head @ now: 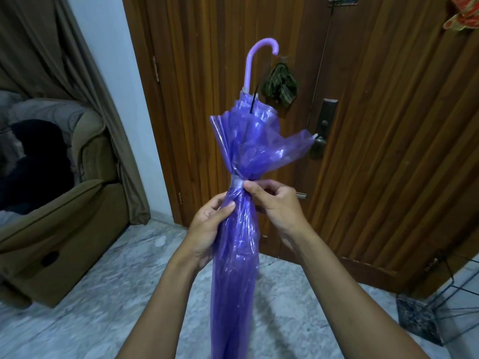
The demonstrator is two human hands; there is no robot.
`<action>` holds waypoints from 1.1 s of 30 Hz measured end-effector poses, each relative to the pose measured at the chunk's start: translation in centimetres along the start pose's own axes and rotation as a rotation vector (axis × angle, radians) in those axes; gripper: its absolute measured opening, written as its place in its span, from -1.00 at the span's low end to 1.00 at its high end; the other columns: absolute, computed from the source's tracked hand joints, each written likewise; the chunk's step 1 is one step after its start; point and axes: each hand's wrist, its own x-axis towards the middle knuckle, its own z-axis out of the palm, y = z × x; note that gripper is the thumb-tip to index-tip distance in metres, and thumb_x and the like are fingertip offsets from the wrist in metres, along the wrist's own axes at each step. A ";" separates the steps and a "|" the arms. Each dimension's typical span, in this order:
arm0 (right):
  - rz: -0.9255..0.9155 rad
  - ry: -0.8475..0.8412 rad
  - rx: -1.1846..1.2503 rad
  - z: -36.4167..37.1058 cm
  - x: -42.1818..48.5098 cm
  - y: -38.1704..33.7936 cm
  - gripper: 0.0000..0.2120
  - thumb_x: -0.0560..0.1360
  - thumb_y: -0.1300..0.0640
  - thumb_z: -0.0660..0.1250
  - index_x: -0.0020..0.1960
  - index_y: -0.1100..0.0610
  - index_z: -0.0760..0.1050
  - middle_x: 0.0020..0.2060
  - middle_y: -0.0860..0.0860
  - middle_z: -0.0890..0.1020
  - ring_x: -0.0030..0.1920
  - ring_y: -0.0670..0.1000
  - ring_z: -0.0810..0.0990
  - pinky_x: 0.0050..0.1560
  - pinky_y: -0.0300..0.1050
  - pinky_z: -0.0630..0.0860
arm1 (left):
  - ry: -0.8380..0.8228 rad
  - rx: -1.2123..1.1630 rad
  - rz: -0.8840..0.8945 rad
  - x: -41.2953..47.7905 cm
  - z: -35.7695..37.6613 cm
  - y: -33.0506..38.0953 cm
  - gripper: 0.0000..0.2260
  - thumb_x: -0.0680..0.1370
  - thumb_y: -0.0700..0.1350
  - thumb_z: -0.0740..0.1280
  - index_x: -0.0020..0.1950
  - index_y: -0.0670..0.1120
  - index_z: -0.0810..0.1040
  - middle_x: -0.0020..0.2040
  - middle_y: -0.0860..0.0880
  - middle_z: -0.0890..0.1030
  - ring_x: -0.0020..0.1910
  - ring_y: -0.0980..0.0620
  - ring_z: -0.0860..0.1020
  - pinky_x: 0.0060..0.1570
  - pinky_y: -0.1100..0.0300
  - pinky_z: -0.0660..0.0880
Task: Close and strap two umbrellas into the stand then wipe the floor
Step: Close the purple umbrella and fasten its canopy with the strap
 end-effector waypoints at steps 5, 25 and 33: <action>-0.022 0.111 -0.102 0.1 0.3 0.0 -0.90 0.39 0.17 0.56 -0.21 0.15 0.66 -0.27 0.05 0.73 -0.21 0.01 0.70 -0.05 0.03 0.66 | 0.082 0.408 -0.033 0.8 -1.1 0.5 -0.66 0.46 0.00 0.47 0.21 -0.02 0.61 0.16 -0.12 0.64 0.02 -0.01 0.66 0.01 0.14 0.60; -0.034 -0.034 -0.047 -0.1 0.6 -1.4 -0.96 0.47 0.28 0.45 -0.14 0.19 0.67 -0.12 0.14 0.68 -0.19 -0.04 0.70 -0.19 -0.18 0.66 | -0.080 0.229 -0.010 -0.3 -0.1 2.4 -0.67 0.56 -0.24 0.32 0.32 -0.08 0.52 0.01 -0.15 0.68 -0.15 -0.02 0.67 -0.14 0.18 0.62; 0.132 -0.099 0.277 0.4 0.3 -0.7 -0.88 0.47 0.26 0.40 -0.02 0.27 0.64 -0.20 0.06 0.74 -0.22 -0.09 0.70 -0.26 -0.32 0.60 | -0.152 -0.047 -0.096 -0.4 -1.1 2.1 -0.67 0.54 -0.23 0.33 0.31 -0.09 0.56 -0.01 -0.23 0.64 -0.21 -0.07 0.67 -0.19 0.11 0.63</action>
